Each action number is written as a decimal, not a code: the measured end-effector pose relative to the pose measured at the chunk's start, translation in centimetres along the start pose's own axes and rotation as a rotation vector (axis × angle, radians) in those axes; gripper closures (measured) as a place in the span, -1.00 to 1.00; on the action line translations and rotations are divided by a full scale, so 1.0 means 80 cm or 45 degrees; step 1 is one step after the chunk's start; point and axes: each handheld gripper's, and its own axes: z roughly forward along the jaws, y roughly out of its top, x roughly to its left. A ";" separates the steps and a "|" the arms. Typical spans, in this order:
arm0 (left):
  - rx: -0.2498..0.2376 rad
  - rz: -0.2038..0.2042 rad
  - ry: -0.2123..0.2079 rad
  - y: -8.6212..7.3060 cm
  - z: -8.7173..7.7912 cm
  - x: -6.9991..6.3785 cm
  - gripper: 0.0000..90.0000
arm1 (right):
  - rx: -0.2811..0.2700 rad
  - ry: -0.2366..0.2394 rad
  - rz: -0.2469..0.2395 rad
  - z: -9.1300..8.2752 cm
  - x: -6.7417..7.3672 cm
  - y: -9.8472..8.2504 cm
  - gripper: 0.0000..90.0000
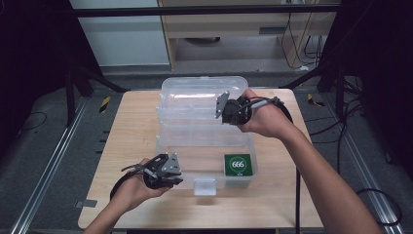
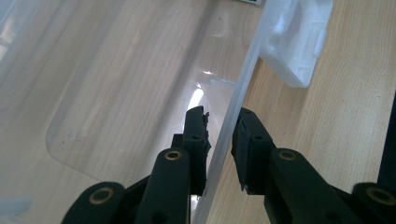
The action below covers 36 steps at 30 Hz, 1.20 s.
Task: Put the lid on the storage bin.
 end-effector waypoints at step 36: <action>-0.032 -0.026 0.008 0.000 0.004 0.001 0.67 | -0.085 -0.090 -0.016 -0.018 0.033 -0.007 0.92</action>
